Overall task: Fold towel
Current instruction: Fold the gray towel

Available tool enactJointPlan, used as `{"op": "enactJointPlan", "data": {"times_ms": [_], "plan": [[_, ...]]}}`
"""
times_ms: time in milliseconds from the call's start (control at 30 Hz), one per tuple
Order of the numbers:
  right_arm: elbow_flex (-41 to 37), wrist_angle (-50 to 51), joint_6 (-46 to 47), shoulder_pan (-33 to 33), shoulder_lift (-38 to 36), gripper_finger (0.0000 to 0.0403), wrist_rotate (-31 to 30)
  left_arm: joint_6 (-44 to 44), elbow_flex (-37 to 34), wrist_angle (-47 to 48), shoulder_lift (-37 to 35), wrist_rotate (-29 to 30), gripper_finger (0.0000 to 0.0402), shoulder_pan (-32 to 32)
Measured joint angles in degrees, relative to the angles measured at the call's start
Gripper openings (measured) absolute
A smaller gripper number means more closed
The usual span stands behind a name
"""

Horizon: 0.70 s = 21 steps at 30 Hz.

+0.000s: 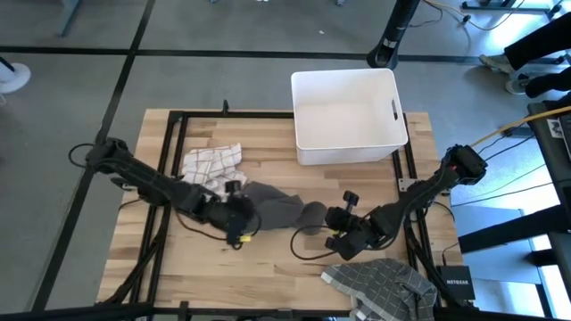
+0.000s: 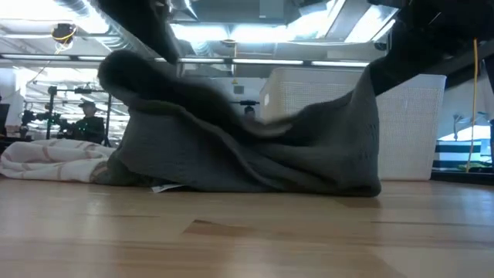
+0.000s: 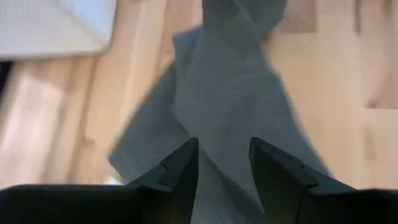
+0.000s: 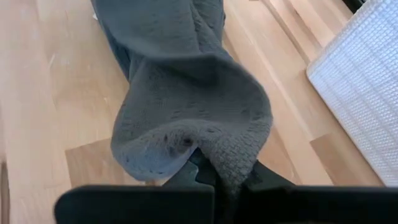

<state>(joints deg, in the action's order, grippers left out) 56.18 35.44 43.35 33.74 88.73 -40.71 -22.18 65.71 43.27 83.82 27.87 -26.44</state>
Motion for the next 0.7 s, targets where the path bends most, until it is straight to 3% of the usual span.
{"op": "enactJointPlan", "data": {"times_ms": [400,567,700], "plan": [[0.0,0.22,-0.3,-0.32,0.0,0.0009,-0.98,-33.38,-8.71,2.79,-0.77,7.24,0.0117,-18.57],[-0.02,0.2,-1.42,-1.25,-0.02,0.0009,-1.01,-35.44,-13.93,-4.95,-0.48,15.43,0.0115,-18.99],[-0.02,0.17,-1.62,-1.64,-0.02,0.0009,-0.83,-30.55,-16.5,-14.89,-0.4,16.09,0.0115,-17.88]]}}
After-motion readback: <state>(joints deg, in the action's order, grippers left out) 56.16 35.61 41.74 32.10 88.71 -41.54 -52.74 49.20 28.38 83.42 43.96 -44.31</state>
